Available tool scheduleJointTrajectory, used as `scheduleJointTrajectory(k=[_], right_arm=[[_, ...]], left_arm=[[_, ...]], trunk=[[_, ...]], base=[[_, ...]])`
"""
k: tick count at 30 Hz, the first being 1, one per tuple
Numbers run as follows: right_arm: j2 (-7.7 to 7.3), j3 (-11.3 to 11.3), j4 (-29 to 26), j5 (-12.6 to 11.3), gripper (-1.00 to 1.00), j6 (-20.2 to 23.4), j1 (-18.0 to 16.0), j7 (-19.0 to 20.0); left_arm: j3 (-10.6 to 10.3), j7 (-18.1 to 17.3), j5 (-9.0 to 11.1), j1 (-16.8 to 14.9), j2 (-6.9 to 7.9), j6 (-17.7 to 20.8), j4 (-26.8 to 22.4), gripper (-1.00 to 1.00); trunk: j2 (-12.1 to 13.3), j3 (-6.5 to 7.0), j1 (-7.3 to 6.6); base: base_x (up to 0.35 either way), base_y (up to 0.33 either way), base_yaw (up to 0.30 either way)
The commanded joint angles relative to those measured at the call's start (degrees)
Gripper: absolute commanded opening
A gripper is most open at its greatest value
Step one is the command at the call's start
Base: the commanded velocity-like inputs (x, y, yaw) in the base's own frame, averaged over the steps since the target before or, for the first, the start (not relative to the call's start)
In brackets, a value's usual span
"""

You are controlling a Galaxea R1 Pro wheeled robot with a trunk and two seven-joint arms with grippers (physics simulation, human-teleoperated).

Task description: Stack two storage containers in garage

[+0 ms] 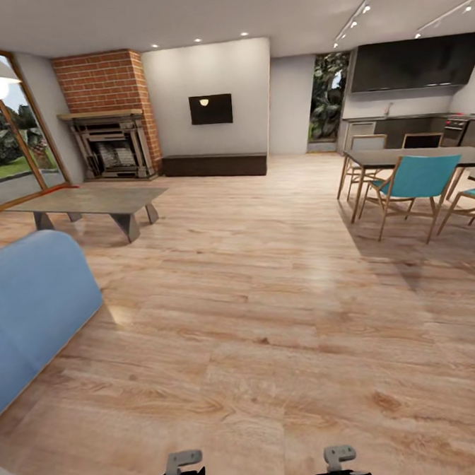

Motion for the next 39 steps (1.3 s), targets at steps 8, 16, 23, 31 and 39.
scheduleJointTrajectory(k=[8, 16, 23, 31, 39], right_arm=[[0.0, -0.01, -0.13, 0.24, 1.0, 0.36, -0.03, 0.15], [0.06, -0.01, -0.13, 0.24, 1.0, 0.36, -0.02, 0.15], [0.08, 0.01, -0.13, 0.24, 1.0, 0.36, -0.03, 0.15], [0.08, 0.01, -0.13, 0.17, 1.0, 0.36, -0.02, 0.15], [0.02, -0.05, -0.13, 0.08, 1.0, 0.36, -0.02, 0.13]], left_arm=[[0.47, -0.08, -0.54, -0.03, -0.03, -0.19, 0.04, 1.0], [0.47, -0.08, -0.54, -0.03, -0.03, -0.19, 0.04, 1.0], [0.47, -0.08, -0.52, -0.03, -0.03, -0.19, 0.04, 1.0], [0.47, -0.08, -0.53, -0.03, -0.03, -0.52, 0.04, 1.0], [0.47, -0.08, -0.53, -0.03, -0.03, -0.8, 0.04, 1.0]], trunk=[[-0.02, -0.05, 0.03], [-0.02, -0.05, 0.03], [-0.02, -0.05, 0.03], [-0.02, -0.12, 0.03], [-0.02, -0.33, 0.03]], base=[[0.343, 0.0, 0.0], [0.343, 0.0, 0.0], [0.343, 0.0, 0.001], [0.343, -0.028, 0.08], [0.343, -0.086, 0.145]])
